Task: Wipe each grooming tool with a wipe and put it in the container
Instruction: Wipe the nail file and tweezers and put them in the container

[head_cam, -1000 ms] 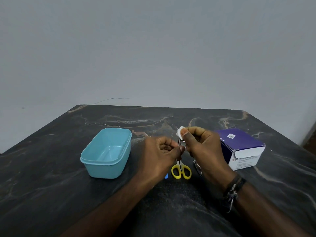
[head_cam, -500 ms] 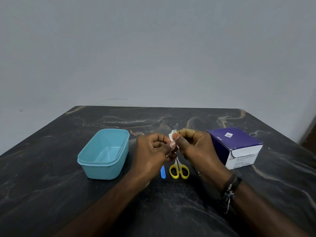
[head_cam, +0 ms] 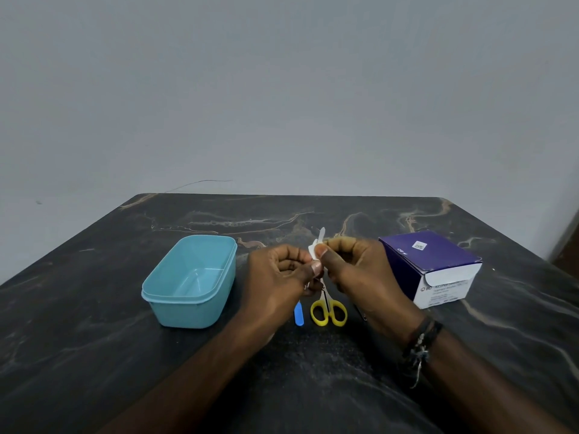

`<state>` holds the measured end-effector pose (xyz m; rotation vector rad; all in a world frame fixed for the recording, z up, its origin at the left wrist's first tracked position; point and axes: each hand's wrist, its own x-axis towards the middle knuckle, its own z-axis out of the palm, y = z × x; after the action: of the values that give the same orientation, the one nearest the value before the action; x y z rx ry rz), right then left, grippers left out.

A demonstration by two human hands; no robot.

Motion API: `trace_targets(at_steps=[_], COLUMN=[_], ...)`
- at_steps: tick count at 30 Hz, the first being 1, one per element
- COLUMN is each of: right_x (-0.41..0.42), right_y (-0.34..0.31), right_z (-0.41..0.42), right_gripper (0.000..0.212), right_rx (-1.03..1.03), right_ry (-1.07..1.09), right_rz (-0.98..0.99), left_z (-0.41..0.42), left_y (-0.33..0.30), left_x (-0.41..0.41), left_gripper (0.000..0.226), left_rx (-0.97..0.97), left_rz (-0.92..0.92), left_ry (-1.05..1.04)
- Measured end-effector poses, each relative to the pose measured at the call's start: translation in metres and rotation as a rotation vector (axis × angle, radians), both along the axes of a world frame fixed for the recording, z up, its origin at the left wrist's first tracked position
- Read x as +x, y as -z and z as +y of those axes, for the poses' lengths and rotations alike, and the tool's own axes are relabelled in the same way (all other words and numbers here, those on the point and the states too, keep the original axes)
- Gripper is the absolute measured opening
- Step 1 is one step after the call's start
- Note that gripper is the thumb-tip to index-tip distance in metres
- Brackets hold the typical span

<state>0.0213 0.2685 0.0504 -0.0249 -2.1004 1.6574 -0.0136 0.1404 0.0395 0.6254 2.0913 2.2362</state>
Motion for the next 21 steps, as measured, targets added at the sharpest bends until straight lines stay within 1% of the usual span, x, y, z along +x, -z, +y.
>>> trace_targets(at_steps=[2, 4, 6, 11, 14, 18, 21], right_x=[-0.0011, -0.0026, -0.0029, -0.0011, -0.0012, -0.0030, -0.0024], right_y=[-0.0009, -0.0021, -0.0026, 0.0012, 0.0004, -0.0017, -0.0037], right_z=[0.0024, 0.0071, 0.0088, 0.0018, 0.0029, 0.0076, 0.0069], right_gripper=[0.015, 0.017, 0.017, 0.017, 0.015, 0.016, 0.015], right_rx=[-0.031, -0.108, -0.141, -0.027, -0.033, -0.131, -0.190], right_ry=[0.052, 0.104, 0.108, -0.007, 0.009, 0.099, 0.117], right_rz=[0.032, 0.068, 0.074, -0.002, 0.009, 0.043, 0.054], left_z=[0.0008, 0.0030, 0.0037, -0.0009, -0.0006, 0.0030, 0.0018], left_y=[-0.0006, -0.0010, -0.0012, -0.0021, -0.0020, -0.0013, -0.0030], left_x=[0.0013, 0.0043, 0.0062, 0.0008, 0.0006, 0.0043, 0.0026], left_gripper=[0.005, 0.009, 0.011, 0.005, 0.006, 0.011, 0.012], left_rx=[-0.005, -0.030, -0.044, -0.011, -0.019, -0.036, -0.035], left_rz=[-0.021, -0.026, -0.026, -0.022, -0.016, -0.049, -0.053], left_ry=[0.040, 0.082, 0.091, 0.014, 0.013, 0.088, 0.084])
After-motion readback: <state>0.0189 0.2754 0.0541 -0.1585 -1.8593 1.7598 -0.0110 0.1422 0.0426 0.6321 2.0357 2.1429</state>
